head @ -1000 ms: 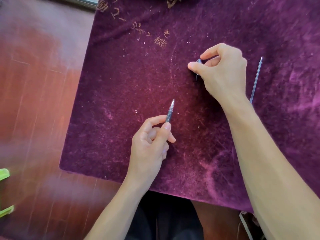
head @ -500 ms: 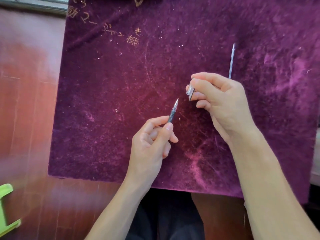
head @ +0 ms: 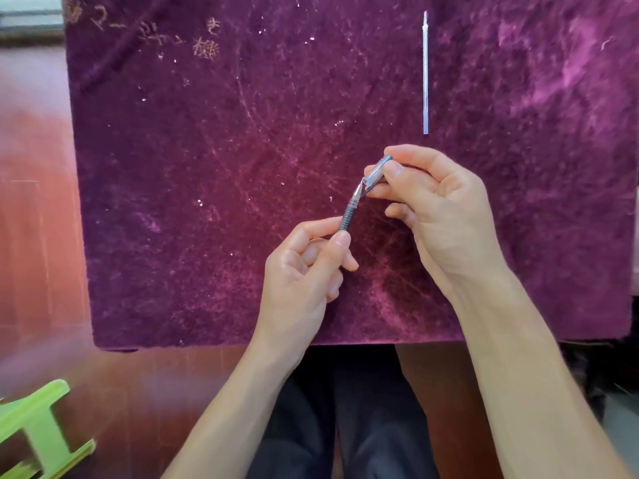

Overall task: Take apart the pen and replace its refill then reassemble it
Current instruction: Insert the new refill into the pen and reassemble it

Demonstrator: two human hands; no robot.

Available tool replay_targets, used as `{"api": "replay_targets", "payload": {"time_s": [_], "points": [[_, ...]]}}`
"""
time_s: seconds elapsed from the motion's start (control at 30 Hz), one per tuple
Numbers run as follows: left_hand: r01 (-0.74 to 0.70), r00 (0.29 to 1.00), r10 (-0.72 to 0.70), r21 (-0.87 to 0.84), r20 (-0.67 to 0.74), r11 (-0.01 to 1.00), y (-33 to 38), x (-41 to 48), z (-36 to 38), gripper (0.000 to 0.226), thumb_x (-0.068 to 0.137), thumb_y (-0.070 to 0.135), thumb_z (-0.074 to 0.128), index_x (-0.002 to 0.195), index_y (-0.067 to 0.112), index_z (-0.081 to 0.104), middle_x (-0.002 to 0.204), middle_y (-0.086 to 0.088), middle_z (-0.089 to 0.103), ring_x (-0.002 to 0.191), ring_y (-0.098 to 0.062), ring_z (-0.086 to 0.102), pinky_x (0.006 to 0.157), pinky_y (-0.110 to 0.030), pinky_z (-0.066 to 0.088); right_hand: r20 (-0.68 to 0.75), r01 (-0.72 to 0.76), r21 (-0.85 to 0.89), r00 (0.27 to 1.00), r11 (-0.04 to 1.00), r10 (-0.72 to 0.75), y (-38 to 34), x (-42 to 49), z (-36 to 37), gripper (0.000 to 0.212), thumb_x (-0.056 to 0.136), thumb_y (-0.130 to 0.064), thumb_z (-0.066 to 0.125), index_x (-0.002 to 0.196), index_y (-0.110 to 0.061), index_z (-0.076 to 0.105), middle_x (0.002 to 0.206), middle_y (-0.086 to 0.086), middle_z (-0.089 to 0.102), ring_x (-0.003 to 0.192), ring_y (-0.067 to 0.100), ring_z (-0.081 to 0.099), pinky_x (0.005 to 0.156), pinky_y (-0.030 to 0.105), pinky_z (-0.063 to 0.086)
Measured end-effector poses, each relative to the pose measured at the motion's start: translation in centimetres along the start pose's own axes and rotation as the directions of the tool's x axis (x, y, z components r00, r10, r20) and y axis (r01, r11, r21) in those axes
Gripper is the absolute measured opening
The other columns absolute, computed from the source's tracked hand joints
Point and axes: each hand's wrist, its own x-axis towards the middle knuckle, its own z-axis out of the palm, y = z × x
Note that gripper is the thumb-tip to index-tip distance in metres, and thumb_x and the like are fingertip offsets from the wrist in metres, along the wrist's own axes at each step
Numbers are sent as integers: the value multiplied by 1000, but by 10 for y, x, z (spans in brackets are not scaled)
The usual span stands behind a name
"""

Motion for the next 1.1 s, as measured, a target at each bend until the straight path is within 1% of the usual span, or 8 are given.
{"api": "replay_targets", "payload": {"time_s": [0.2,0.3,0.43,0.6,0.77,0.93,1.0,1.1], "points": [[-1,1000,1,3,3,1000,0,-1,-1,14,99,22,66,111,21,73,72,-2,68,49,-5,48,48,-16,41,26,50,-38,998,998,-49,1,0,-2,15,104,-17,70,119,-17,73,106,3,84,93,16,80,71,19,56],[-3,1000,3,11,-3,1000,0,-1,-1,15,99,20,66,113,18,72,71,-2,69,49,-4,48,48,-16,41,39,88,-100,996,991,-84,1,0,-2,15,104,-16,69,117,-20,74,105,1,85,92,15,80,70,19,56],[-15,1000,15,22,-2,1000,1,-1,-2,16,100,16,65,114,14,72,71,-1,69,49,-3,49,48,-16,42,91,143,-209,988,968,-126,-2,0,-2,16,103,-15,70,116,-22,75,103,-1,84,88,12,80,69,18,57],[-18,1000,18,18,-1,1000,5,1,-4,16,100,16,65,115,13,71,71,-1,69,49,-4,48,49,-16,42,138,175,-279,980,944,-141,-5,-1,0,15,103,-15,71,116,-18,76,103,1,83,85,9,79,69,18,57],[-6,1000,6,-32,-1,999,8,1,-2,15,99,24,66,113,21,70,73,-4,71,46,-6,47,48,-17,42,133,171,-258,981,951,-141,-3,-4,5,16,100,-18,75,116,-21,76,100,-5,84,86,9,80,68,17,57],[47,999,-50,-119,-19,992,9,-1,3,13,95,29,68,106,24,71,72,-5,69,45,-6,45,45,-17,39,73,185,-221,982,958,-173,4,-5,13,13,100,-19,76,113,-20,77,96,-12,82,82,5,78,66,16,56],[63,997,-68,-145,-25,987,9,-1,5,10,95,29,68,103,24,72,71,-5,67,43,-5,43,43,-17,37,57,185,-214,983,959,-177,8,-6,17,11,100,-19,76,111,-20,77,92,-14,81,81,2,76,66,15,55],[78,995,-86,-160,-43,984,10,0,6,8,97,26,68,101,21,71,69,-5,65,42,-5,38,40,-17,33,26,197,-206,980,959,-196,13,-6,20,9,100,-16,75,109,-15,78,89,-15,80,78,-2,75,68,12,55]]}}
